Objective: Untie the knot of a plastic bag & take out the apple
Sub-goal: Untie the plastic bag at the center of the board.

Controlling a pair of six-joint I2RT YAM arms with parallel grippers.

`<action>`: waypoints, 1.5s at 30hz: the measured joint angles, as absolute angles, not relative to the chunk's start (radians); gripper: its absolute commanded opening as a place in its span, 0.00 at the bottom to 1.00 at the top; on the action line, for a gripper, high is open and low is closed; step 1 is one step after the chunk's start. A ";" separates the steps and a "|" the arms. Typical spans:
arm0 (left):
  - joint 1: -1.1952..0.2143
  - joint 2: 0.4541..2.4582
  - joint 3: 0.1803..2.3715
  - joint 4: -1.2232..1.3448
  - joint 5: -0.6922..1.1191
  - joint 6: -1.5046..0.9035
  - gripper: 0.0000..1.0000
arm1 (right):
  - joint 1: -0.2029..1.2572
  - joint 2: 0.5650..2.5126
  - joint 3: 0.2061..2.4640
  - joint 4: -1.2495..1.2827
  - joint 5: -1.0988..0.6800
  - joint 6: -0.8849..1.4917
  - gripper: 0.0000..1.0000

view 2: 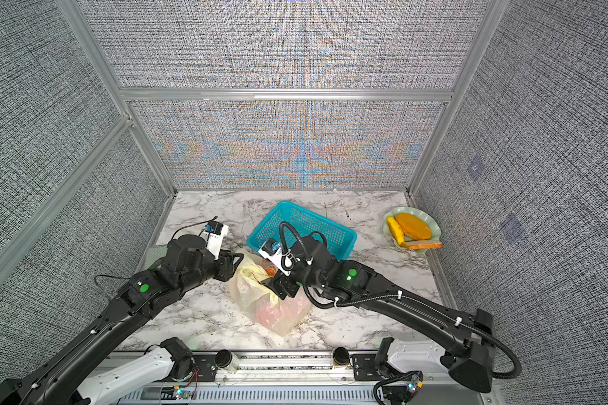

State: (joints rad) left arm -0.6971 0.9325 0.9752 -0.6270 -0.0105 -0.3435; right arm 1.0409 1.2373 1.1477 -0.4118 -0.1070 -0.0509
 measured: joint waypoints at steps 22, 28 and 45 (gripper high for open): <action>-0.731 1.143 0.965 -0.711 -0.078 -0.260 0.00 | 1.072 1.439 1.206 -0.528 0.102 -0.078 0.00; -0.731 1.137 0.947 -0.727 -0.189 -0.311 0.00 | 1.070 1.306 1.123 -0.488 0.179 -0.038 0.00; -0.631 1.090 0.907 -0.625 -0.308 -0.363 0.00 | 1.058 0.997 0.823 -0.404 0.079 0.110 0.23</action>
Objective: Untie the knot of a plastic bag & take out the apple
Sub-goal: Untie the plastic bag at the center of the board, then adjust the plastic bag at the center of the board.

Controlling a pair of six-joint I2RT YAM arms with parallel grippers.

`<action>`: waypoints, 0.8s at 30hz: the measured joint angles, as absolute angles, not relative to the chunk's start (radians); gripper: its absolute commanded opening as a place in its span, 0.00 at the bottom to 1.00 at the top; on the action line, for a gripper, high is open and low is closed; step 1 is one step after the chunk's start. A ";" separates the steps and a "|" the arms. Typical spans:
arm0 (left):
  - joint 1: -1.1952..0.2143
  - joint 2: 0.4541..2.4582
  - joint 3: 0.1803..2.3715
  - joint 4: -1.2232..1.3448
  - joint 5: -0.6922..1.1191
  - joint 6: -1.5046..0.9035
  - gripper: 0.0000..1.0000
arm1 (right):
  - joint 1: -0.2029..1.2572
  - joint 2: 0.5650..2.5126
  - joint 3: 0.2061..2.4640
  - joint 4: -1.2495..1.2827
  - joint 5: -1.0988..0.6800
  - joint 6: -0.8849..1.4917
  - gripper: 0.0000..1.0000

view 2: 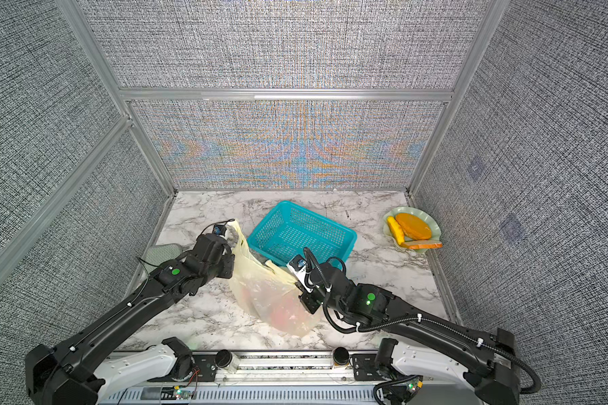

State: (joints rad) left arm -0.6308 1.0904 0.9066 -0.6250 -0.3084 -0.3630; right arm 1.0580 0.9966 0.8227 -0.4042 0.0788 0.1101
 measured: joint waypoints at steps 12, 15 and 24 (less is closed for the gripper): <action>-0.613 1.097 0.927 -0.590 -0.310 -0.347 0.00 | 1.059 1.016 0.895 -0.532 -0.344 0.068 0.48; -0.603 1.086 0.917 -0.568 -0.312 -0.340 0.00 | 1.059 1.005 0.904 -0.525 -0.387 0.063 0.50; -0.558 1.101 0.923 -0.478 -0.310 -0.279 0.00 | 0.960 0.949 0.941 -0.371 -0.160 0.075 0.53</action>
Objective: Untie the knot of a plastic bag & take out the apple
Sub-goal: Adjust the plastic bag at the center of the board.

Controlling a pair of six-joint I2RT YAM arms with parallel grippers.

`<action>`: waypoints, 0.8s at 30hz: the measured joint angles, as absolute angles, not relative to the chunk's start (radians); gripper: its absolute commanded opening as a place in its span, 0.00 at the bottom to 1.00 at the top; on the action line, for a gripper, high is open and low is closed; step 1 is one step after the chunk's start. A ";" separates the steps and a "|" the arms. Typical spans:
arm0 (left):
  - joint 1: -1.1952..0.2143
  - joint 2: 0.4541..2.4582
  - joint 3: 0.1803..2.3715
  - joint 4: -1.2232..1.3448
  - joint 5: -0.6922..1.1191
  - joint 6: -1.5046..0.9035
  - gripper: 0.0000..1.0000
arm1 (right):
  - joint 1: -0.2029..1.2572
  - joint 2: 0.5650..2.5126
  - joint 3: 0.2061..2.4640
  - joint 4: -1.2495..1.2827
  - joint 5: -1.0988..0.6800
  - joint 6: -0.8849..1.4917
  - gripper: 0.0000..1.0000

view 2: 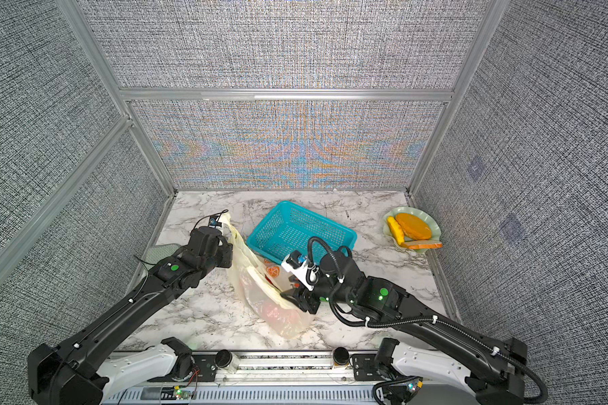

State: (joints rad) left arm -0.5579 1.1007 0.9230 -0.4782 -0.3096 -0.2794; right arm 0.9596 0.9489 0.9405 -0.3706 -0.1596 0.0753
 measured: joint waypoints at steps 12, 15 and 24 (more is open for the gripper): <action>-0.547 1.104 1.013 -0.431 -0.214 -0.210 0.38 | 0.840 1.327 1.153 -0.340 -0.204 0.122 0.64; -0.547 1.045 1.031 -0.469 -0.179 -0.210 0.41 | 0.856 1.406 1.192 -0.343 -0.241 0.134 0.70; -0.548 0.861 1.016 -0.572 0.036 -0.268 0.18 | 0.919 1.532 1.275 -0.427 -0.212 0.131 0.71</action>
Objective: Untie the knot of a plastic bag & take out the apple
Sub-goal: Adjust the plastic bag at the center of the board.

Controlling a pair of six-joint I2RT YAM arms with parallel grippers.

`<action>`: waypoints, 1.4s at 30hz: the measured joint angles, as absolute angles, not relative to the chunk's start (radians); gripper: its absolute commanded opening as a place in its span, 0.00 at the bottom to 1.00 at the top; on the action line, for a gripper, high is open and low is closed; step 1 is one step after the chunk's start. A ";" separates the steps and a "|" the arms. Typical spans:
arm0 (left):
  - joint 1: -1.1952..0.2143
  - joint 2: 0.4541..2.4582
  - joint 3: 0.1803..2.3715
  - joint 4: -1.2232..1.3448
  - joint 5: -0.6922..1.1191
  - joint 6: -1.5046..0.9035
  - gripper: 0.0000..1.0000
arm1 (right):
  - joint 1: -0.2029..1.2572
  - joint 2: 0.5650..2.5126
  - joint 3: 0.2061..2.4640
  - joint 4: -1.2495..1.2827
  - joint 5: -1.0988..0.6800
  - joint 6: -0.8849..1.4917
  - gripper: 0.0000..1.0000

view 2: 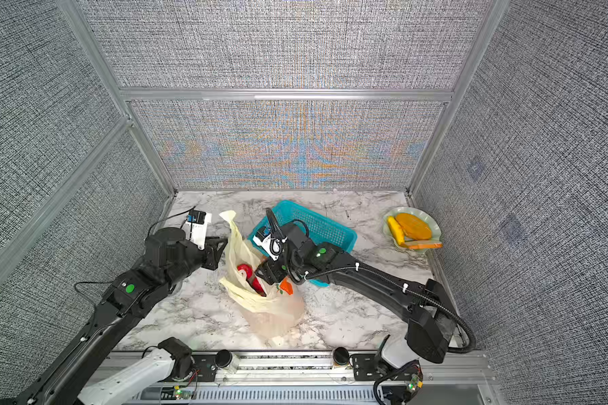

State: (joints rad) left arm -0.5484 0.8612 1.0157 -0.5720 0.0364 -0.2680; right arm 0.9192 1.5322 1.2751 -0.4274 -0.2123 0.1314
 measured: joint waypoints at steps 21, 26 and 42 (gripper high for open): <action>-0.725 1.079 0.833 -0.494 0.208 -0.424 0.00 | 0.867 1.510 1.203 -0.496 -0.034 0.188 0.00; -0.725 1.053 0.791 -0.487 0.176 -0.439 0.00 | 0.815 1.510 1.203 -0.466 0.054 0.191 0.00; -0.685 1.132 0.670 -0.478 0.030 -0.502 0.00 | 0.637 1.499 1.205 -0.416 0.140 0.171 0.01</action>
